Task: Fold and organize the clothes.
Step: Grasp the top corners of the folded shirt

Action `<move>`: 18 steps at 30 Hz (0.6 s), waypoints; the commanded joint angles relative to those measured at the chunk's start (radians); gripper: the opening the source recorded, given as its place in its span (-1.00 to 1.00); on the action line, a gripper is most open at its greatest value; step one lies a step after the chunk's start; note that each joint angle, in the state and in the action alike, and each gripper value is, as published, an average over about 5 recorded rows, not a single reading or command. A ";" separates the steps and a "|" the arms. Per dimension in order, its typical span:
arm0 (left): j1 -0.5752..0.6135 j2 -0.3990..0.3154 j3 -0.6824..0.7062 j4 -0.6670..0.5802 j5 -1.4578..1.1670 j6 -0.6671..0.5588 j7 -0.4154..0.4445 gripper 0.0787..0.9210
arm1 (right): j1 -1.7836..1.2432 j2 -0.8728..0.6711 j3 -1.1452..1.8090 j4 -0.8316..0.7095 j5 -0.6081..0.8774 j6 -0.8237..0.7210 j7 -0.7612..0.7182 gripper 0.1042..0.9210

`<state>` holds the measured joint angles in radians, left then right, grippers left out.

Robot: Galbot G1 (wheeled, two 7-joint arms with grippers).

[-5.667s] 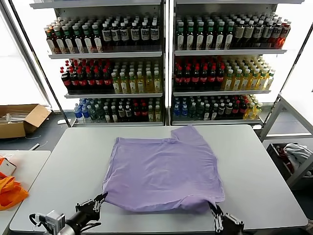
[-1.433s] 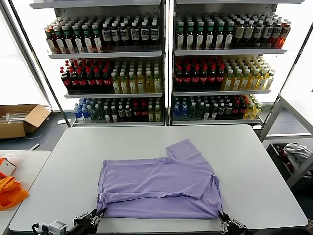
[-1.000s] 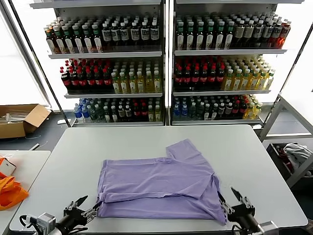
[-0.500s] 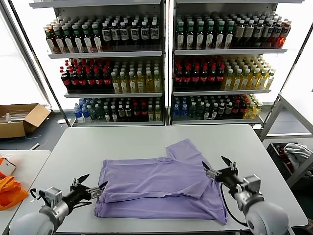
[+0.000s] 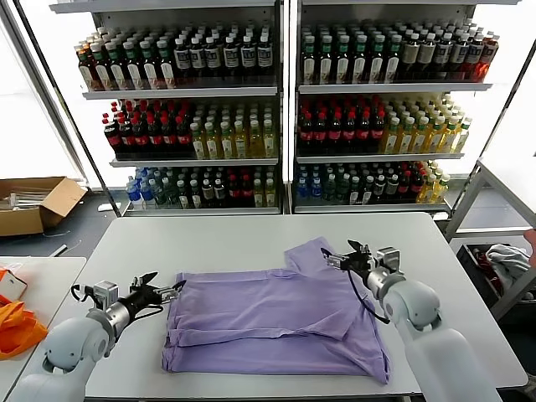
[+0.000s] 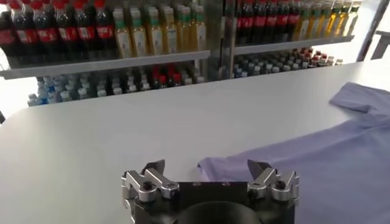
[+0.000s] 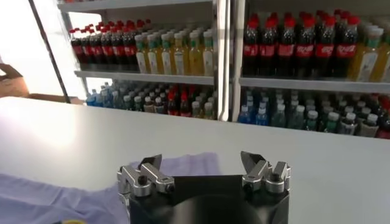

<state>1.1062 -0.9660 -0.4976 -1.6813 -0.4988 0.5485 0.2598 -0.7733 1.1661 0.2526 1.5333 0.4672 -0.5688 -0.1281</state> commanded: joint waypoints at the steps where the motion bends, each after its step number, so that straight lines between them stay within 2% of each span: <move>1: -0.147 0.003 0.089 0.151 -0.033 -0.003 -0.010 0.77 | 0.183 0.073 -0.076 -0.265 -0.010 -0.011 -0.008 0.76; 15: -0.099 -0.028 0.103 0.145 -0.039 -0.001 0.003 0.77 | 0.186 0.087 -0.110 -0.309 -0.059 -0.011 -0.010 0.75; 18: -0.088 -0.029 0.105 0.132 -0.048 0.001 0.006 0.76 | 0.165 0.085 -0.116 -0.303 -0.065 -0.011 -0.007 0.67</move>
<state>1.0238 -0.9934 -0.4103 -1.5674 -0.5315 0.5471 0.2636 -0.6246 1.2371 0.1633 1.2856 0.4205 -0.5771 -0.1361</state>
